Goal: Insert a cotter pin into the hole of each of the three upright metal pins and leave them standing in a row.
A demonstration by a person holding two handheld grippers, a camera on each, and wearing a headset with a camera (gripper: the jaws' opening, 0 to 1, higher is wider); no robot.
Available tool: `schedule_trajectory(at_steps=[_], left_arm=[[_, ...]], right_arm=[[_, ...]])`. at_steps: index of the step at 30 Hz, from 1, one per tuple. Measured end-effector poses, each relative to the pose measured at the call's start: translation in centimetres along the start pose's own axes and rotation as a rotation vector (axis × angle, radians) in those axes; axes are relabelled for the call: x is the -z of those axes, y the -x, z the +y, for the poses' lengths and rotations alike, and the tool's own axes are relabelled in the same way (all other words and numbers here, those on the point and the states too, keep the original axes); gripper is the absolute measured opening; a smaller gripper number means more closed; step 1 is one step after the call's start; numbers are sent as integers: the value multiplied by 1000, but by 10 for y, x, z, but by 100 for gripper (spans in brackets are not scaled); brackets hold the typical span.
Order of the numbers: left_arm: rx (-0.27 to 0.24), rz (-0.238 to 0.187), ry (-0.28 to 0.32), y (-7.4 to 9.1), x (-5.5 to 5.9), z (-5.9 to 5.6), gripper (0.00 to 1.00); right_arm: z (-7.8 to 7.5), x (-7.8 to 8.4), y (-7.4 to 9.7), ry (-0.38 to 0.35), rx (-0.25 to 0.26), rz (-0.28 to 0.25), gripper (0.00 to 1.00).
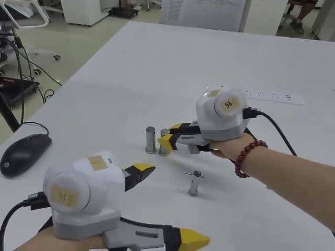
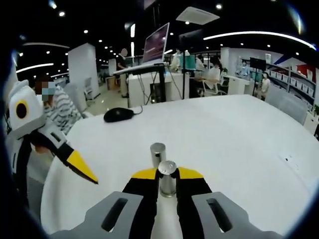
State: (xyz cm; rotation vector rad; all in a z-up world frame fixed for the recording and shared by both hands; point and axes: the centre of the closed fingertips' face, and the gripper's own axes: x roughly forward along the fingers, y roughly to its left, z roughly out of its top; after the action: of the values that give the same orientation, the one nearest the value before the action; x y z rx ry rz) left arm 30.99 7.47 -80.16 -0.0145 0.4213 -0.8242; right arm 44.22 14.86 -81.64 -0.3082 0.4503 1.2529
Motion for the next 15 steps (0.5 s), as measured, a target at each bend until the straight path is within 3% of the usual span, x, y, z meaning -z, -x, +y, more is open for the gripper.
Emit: schedule_trajectory(at_steps=[15], left_arm=[[-5, -20, 0, 1, -6, -4, 97]], right_arm=[[-10, -2, 25, -42, 61, -13, 13]])
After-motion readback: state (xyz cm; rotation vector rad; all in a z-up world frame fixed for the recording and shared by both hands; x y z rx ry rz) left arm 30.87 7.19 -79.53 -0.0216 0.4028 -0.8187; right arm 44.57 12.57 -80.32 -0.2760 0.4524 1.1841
